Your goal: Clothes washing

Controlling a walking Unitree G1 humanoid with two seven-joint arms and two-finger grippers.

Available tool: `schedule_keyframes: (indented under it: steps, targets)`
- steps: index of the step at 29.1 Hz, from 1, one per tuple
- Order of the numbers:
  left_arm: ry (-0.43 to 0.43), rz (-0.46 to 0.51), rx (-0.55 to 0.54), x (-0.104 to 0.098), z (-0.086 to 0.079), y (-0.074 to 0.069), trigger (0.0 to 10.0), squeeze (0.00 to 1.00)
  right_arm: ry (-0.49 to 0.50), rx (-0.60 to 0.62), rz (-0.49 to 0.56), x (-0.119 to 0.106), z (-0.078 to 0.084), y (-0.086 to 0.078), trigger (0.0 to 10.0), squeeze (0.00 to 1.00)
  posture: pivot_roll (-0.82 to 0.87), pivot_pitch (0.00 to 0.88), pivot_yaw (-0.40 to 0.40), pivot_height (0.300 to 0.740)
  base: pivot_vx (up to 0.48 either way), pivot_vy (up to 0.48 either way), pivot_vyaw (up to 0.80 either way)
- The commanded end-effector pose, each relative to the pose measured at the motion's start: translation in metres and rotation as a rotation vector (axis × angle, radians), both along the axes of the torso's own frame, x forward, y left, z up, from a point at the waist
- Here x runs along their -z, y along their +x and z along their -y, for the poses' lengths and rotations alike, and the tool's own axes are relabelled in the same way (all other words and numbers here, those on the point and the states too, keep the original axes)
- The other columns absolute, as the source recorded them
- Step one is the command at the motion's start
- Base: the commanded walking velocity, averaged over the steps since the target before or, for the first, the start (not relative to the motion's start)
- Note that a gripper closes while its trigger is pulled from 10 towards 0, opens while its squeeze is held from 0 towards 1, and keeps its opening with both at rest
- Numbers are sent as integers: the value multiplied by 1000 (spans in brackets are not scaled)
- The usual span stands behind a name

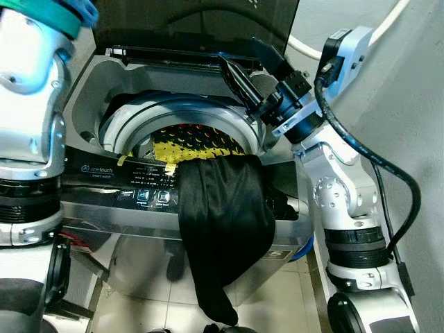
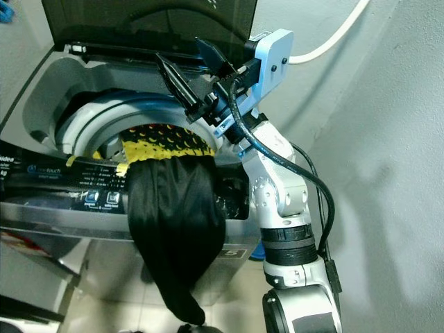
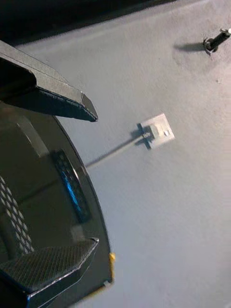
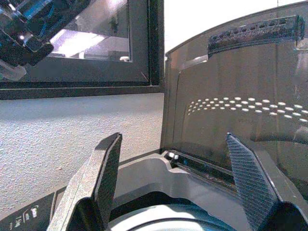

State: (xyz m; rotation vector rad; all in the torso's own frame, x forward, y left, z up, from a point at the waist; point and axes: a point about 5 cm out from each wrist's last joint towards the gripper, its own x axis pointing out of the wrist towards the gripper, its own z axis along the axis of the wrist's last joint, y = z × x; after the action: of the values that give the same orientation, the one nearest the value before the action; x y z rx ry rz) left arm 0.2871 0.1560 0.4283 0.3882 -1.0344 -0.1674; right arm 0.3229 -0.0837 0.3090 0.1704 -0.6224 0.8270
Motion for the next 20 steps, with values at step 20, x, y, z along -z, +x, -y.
schedule_keyframes:
  steps: [20]
  targets:
    - [223,-683,466,97,7,-38,10000,0,-42,74,-21,13,5,3,10000,0,115,87,-20,740,0,0,0]
